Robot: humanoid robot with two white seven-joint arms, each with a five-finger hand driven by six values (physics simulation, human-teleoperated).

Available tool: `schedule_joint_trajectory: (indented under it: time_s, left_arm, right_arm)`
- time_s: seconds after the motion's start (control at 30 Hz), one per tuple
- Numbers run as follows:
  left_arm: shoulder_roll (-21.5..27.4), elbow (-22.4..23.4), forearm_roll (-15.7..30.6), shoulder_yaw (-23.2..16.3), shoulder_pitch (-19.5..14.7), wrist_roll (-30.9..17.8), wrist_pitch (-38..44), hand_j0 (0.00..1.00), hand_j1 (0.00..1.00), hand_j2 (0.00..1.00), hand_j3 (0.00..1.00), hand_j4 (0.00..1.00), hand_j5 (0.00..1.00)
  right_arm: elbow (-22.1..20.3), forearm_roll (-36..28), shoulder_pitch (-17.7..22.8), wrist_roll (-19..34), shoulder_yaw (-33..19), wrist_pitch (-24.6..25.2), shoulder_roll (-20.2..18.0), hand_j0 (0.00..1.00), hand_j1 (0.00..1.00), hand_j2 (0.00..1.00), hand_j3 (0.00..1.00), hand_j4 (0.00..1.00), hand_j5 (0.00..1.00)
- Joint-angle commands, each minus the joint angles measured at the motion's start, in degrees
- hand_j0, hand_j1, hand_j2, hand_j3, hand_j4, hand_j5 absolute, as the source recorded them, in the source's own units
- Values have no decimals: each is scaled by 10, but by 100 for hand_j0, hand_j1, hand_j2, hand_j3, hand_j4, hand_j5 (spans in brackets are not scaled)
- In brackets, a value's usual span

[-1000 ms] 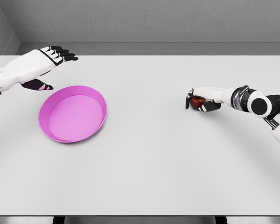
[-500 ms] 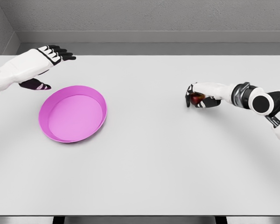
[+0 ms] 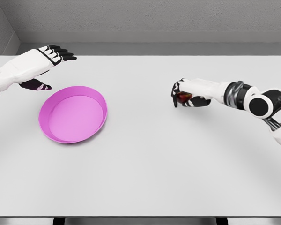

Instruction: Put the apple on the plate with both arms

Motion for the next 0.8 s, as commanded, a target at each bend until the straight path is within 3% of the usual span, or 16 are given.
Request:
schedule_joint_trajectory:
  time_s: [0.0,0.17,0.7,0.73,0.77]
  left_arm:
    - [1,0,3,0,0,0,0,100,100,100,100,100,100]
    - [0,-2,2,0,0,0,0,100,100,100,100,100,100]
    - [1,-12,2,-1,0,-11,0,100,100,100,100,100,100]
    - [0,-13,2,-1,1,-11,0,100,100,100,100,100,100]
    - [0,-13,2,-1,1,-12,0,100,100,100,100,100,100]
  right_arm:
    - [-28,0,1,0,0,-2,0,33,33,33,33,33,33]
    - [-29,-1,7,0,10,-29,24,33,33,33,33,33,33]
    - [-29,0,0,0,45,-28,77,33,33,33,33,33,33]
    - [-29,0,0,-2,45,-24,76,40,40,40,40,40,40]
    - [-26,-1,0,-6,43,-19,76,90,90,90,90,90,90]
